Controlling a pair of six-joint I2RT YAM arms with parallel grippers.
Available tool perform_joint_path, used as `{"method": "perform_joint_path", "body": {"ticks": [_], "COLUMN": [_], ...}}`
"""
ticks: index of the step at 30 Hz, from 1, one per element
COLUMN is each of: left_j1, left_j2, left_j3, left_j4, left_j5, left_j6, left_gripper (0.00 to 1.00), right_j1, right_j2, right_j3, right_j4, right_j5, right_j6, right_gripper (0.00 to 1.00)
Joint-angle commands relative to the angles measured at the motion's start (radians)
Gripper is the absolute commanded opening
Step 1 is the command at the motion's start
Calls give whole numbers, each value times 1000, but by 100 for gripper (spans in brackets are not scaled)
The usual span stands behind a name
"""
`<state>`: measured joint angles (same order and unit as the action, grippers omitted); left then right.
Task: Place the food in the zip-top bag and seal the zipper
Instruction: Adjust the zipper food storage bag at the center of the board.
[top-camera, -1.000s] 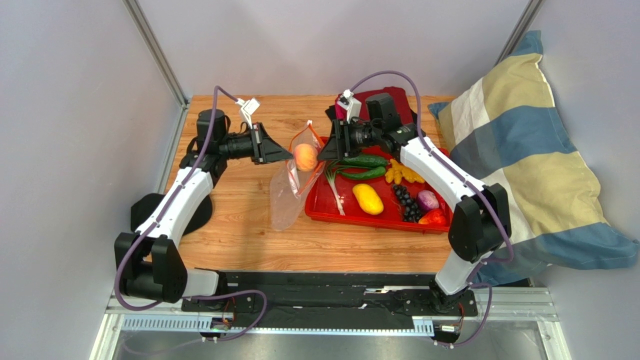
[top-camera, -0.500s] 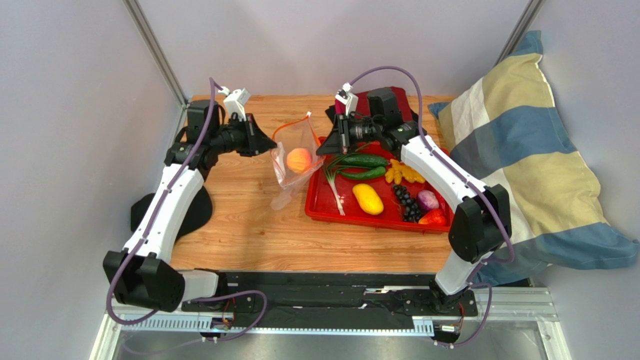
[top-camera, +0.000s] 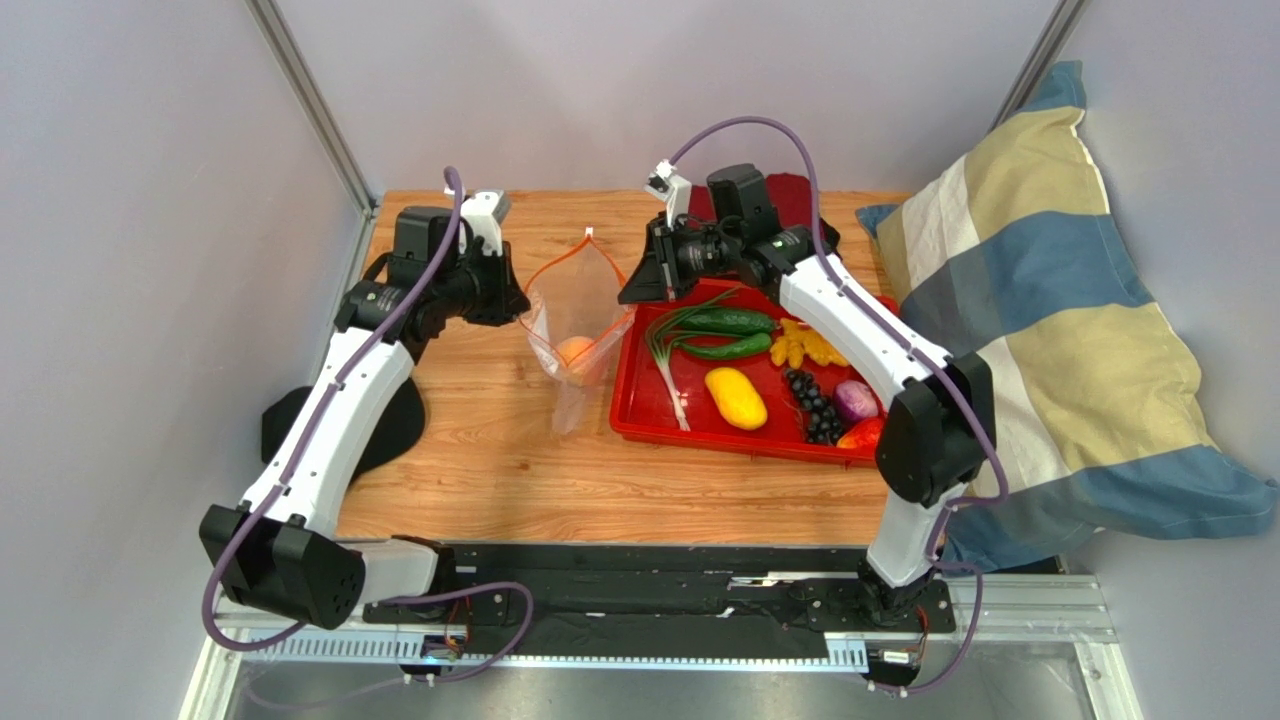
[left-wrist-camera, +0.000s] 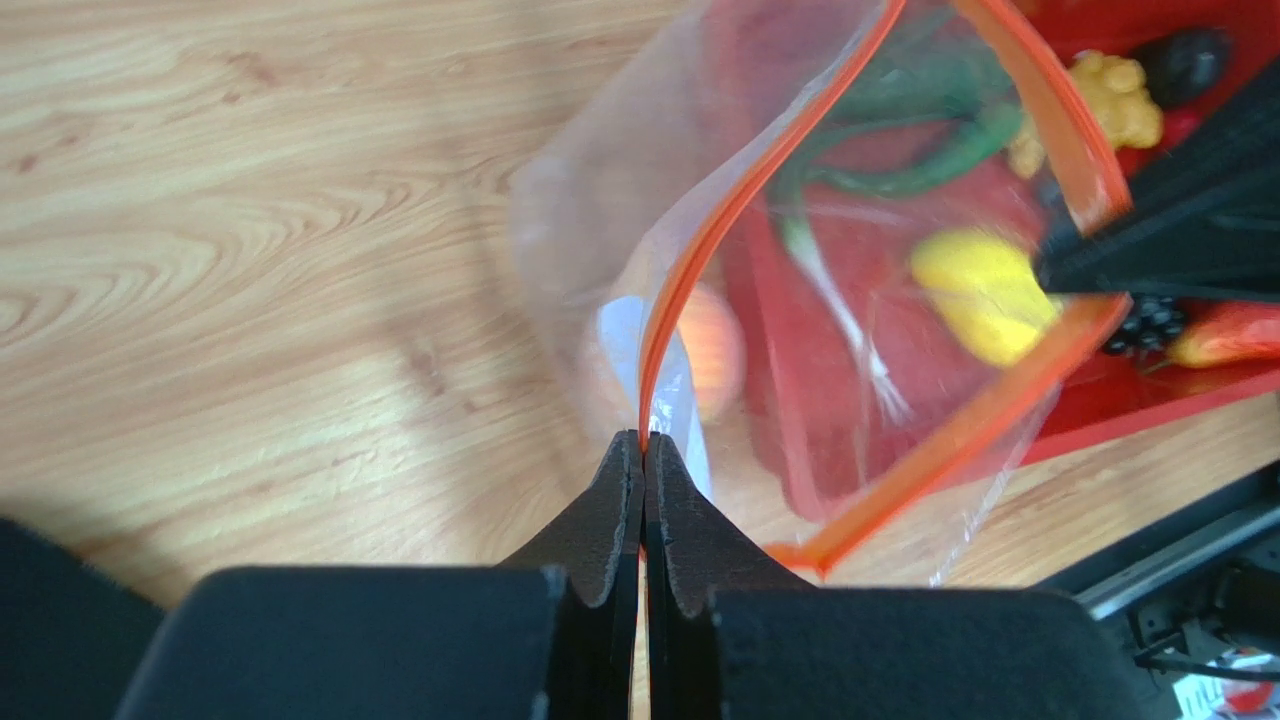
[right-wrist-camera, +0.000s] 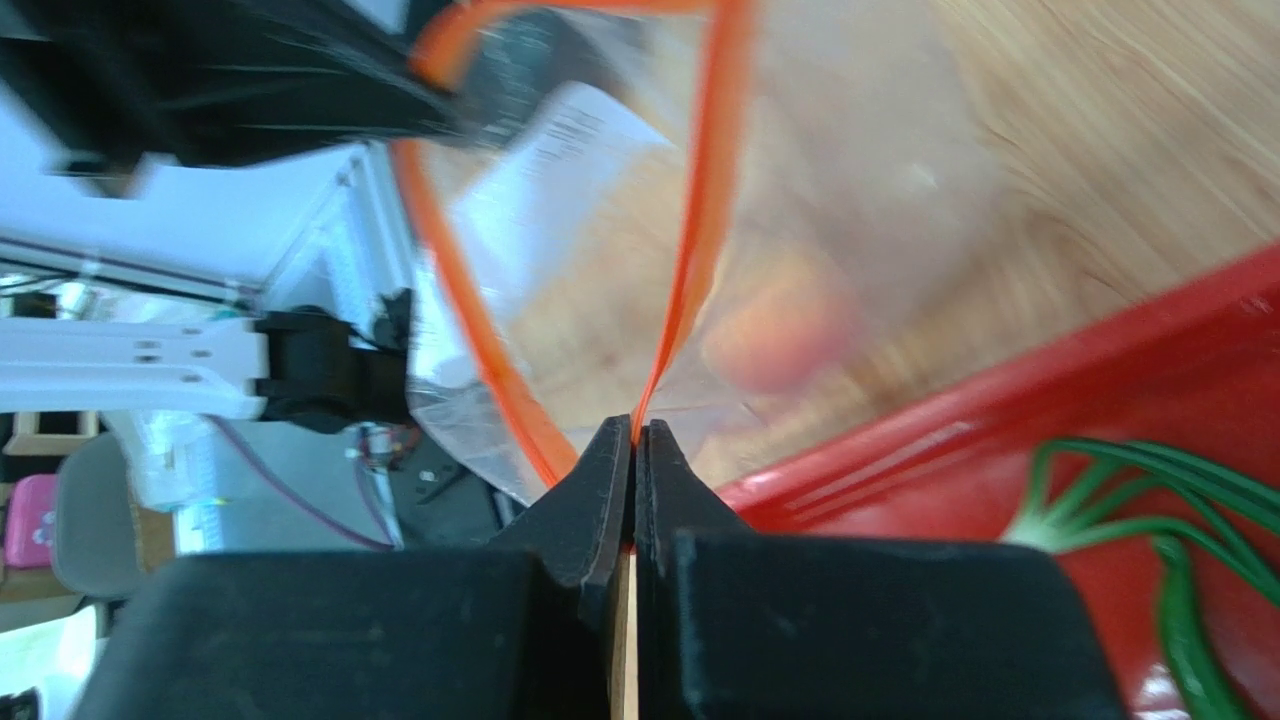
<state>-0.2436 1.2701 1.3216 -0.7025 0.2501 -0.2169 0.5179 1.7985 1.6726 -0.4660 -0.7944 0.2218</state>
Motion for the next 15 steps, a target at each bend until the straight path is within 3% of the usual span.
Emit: {"method": "perform_joint_path", "body": {"ticks": [1,4,6,9,10,15], "left_j1": [0,0,0,0,1,-16], "left_j2": [32,38,46,51,51,74], "left_j3": [53,25,18,18,13,25], "left_j4": [-74,-68,-49,-6,20,64], "left_j5": [-133,-94,19,145,168,270], "left_j6": [31,30,27,-2,-10,-58], "left_gripper": [0,0,0,0,0,0], "right_j1": [-35,-36,-35,-39,-41,-82], "right_j2": [79,101,93,58,24,-103], "right_j3": [75,78,79,73,46,-88], "right_j4": [-126,-151,-154,-174,-177,-198], "right_j5": [86,89,60,40,38,73], "right_j6": [-151,-171,-168,-176,-189,-243], "right_gripper": [0,0,3,25,39,72]}}
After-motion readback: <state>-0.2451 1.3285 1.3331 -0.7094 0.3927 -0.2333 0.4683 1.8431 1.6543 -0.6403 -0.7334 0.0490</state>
